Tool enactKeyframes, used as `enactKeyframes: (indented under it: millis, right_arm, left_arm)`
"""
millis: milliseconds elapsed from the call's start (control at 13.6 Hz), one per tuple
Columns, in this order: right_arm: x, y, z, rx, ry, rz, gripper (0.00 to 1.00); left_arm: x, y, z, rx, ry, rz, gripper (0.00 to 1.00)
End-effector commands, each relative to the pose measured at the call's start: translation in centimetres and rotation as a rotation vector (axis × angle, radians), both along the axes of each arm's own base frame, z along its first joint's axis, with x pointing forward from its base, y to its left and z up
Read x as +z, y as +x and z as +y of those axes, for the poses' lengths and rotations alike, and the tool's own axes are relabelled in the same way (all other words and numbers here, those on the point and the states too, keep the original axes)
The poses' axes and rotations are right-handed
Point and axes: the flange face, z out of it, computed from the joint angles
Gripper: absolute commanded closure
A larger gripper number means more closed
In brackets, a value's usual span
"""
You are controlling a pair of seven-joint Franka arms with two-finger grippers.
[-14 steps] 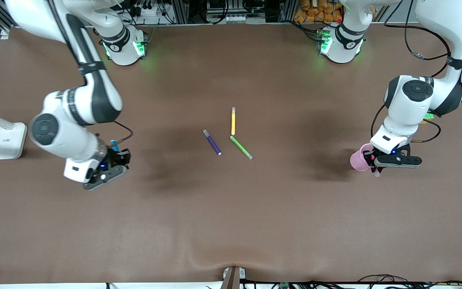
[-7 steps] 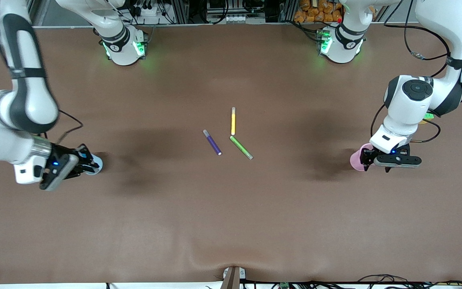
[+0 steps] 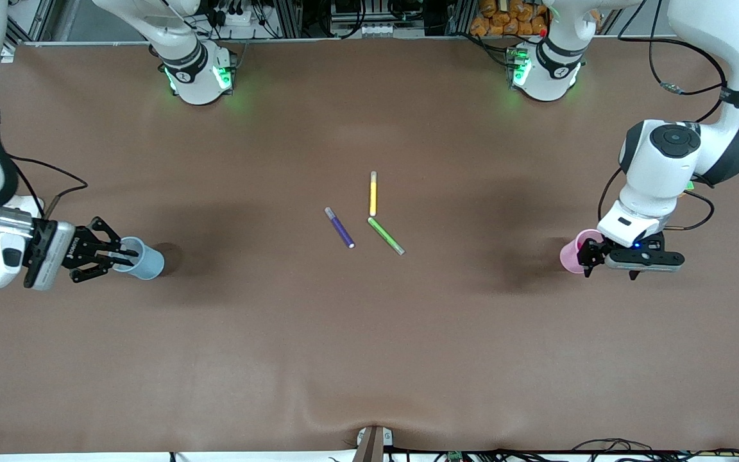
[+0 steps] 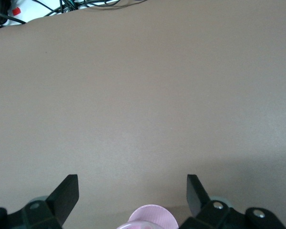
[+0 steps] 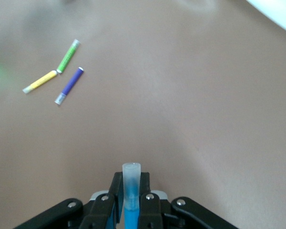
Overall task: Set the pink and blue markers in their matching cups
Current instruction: 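Lower the pink marker into the pink cup while the right gripper carries the blue marker, then open the left gripper and raise it while the right gripper lowers the blue marker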
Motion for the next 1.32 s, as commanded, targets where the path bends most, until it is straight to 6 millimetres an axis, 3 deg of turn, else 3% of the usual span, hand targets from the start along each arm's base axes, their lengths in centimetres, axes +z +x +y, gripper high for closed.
enactKeyframes:
  millis: [0,221,368,662,1030,1251]
  right_arm:
    - [0.9,-0.4,-2.0,0.045,0.101,-0.082,0.97]
    - [-0.5,-0.5,-4.2,0.084,0.2,-0.132,0.97]
    - [-1.1,-0.9,-4.3,0.122,0.276,-0.15,0.97]
    - [-2.8,-1.2,-4.5,0.145,0.408,-0.187,0.97]
    - [-5.1,-0.9,-7.3,0.153,0.421,-0.241,0.97]
    - [-6.5,-1.2,-8.0,0.167,0.422,-0.247,0.96]
  left_arm:
    - [3.4,1.6,-0.2,-0.025,0.074,0.03,0.0]
    - [5.9,1.8,-0.1,-0.024,0.103,0.051,0.0]
    - [7.6,2.1,-0.5,-0.017,0.097,0.065,0.0]
    - [15.1,4.4,-1.1,-0.005,0.016,0.204,0.0]
    - [22.3,3.7,-1.8,0.002,-0.082,0.334,0.0]
    - [24.9,1.9,-1.8,0.017,-0.184,0.427,0.0]
